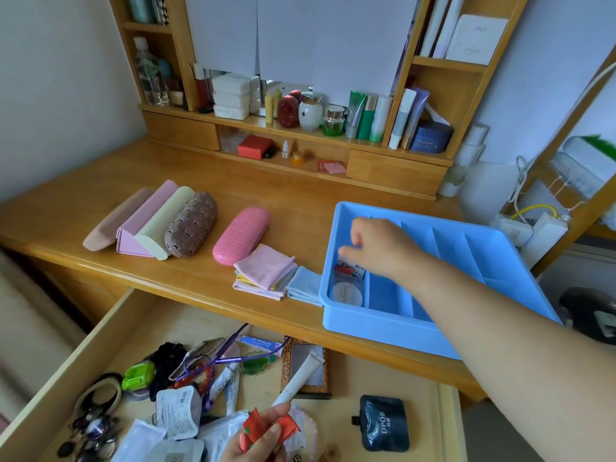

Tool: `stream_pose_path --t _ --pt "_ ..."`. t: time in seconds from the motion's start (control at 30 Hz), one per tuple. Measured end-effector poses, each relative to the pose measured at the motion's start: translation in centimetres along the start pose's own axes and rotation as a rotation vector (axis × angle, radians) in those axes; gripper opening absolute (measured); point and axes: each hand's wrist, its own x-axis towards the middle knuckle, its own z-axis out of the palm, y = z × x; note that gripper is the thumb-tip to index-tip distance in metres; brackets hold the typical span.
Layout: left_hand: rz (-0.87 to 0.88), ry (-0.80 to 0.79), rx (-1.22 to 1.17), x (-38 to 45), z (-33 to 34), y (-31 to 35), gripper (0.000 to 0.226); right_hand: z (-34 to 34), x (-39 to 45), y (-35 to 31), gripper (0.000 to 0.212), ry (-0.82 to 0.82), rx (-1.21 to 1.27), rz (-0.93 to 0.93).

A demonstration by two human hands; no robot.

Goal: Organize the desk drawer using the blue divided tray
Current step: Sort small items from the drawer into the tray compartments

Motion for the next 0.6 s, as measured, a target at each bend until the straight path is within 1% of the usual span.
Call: stream_pose_path --t 0.03,0.1,0.13,0.17,0.2,0.27,0.33,0.37,0.43,0.47,0.53,0.6 --pt "-0.011 0.049 0.025 0.1 0.3 0.0 0.041 -0.8 -0.1 0.5 0.021 -0.012 0.259 0.082" --pt "-0.005 0.124 0.070 0.1 1.1 0.0 0.041 -2.0 -0.6 1.7 0.011 -0.120 0.800 0.218" --pt "-0.004 0.129 0.092 0.0 1.3 0.0 0.041 -2.3 -1.1 2.1 0.010 -0.164 0.970 0.238" --pt "-0.014 0.119 0.099 -0.2 1.7 0.2 0.041 -2.4 -1.5 2.5 0.013 -0.190 1.022 0.218" --pt "-0.016 0.118 0.119 -0.3 1.9 0.3 0.042 -2.3 -1.9 2.7 0.018 -0.197 0.974 0.178" --pt "0.009 0.152 0.205 -0.4 2.2 0.1 0.040 -1.9 -2.3 2.7 0.025 -0.160 0.719 0.080" --pt "0.037 0.194 0.314 -0.6 2.5 0.2 0.036 -1.6 -2.3 2.7 0.027 -0.069 0.468 -0.013" --pt "0.037 0.208 0.336 -0.7 2.7 0.2 0.033 -1.5 -2.3 2.6 0.026 -0.022 0.397 -0.063" --pt "0.021 0.223 0.351 -0.8 2.9 0.4 0.029 -1.1 -2.3 2.5 0.018 0.031 0.372 -0.118" --pt "0.021 0.233 0.364 -0.9 3.1 0.4 0.028 -0.9 -2.2 2.5 0.013 0.029 0.379 -0.117" --pt "0.033 0.242 0.393 -0.9 3.3 0.6 0.028 -0.7 -2.1 2.4 0.009 -0.001 0.341 -0.096" --pt "0.043 0.248 0.404 -0.9 3.3 0.6 0.028 -0.8 -1.8 2.2 0.009 -0.041 0.234 -0.099"
